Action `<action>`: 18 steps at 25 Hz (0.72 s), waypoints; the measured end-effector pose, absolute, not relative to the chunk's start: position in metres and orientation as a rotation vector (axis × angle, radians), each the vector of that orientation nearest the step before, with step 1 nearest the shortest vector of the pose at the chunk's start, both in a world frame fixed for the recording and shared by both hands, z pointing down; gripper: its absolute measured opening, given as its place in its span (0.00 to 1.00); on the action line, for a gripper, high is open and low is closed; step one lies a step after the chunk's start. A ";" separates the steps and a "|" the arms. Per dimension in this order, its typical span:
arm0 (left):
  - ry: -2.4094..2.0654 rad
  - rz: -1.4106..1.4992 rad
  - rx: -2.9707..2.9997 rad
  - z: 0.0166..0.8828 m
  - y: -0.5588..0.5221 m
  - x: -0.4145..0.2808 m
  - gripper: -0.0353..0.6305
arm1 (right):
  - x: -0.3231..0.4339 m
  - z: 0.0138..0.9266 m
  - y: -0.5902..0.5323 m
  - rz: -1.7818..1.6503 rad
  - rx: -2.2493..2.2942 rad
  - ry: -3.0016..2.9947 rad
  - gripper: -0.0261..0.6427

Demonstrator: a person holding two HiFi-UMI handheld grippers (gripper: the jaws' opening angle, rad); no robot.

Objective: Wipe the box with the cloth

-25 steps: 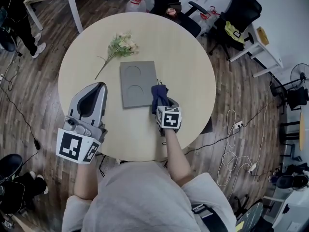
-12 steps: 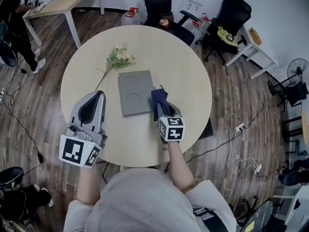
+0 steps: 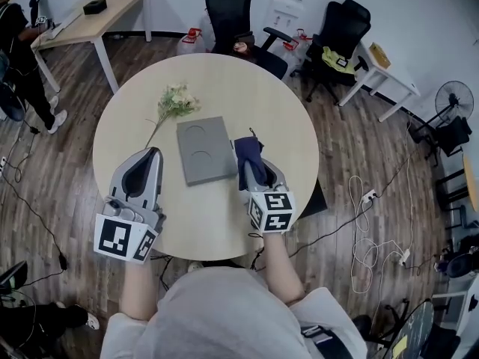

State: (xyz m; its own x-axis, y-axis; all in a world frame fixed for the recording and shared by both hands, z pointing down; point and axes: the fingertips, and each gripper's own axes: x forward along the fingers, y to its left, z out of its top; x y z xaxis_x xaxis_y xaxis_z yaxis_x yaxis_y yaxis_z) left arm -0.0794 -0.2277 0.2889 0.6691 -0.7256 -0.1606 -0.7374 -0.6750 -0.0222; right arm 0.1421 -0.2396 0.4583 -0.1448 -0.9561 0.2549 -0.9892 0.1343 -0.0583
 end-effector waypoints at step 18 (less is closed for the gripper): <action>1.227 0.267 -2.725 0.262 -0.182 -0.094 0.07 | 0.143 0.356 -0.168 0.020 2.087 -2.315 0.17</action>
State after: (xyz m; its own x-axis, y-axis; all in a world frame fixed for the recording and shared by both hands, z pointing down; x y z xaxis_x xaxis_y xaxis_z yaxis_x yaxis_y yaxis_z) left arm -0.0938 -0.1824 0.2620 0.6511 -0.7268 -0.2187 -0.7519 -0.6570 -0.0553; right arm 0.1435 -0.1677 0.3562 -0.1030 -0.9943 0.0271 -0.9946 0.1032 0.0069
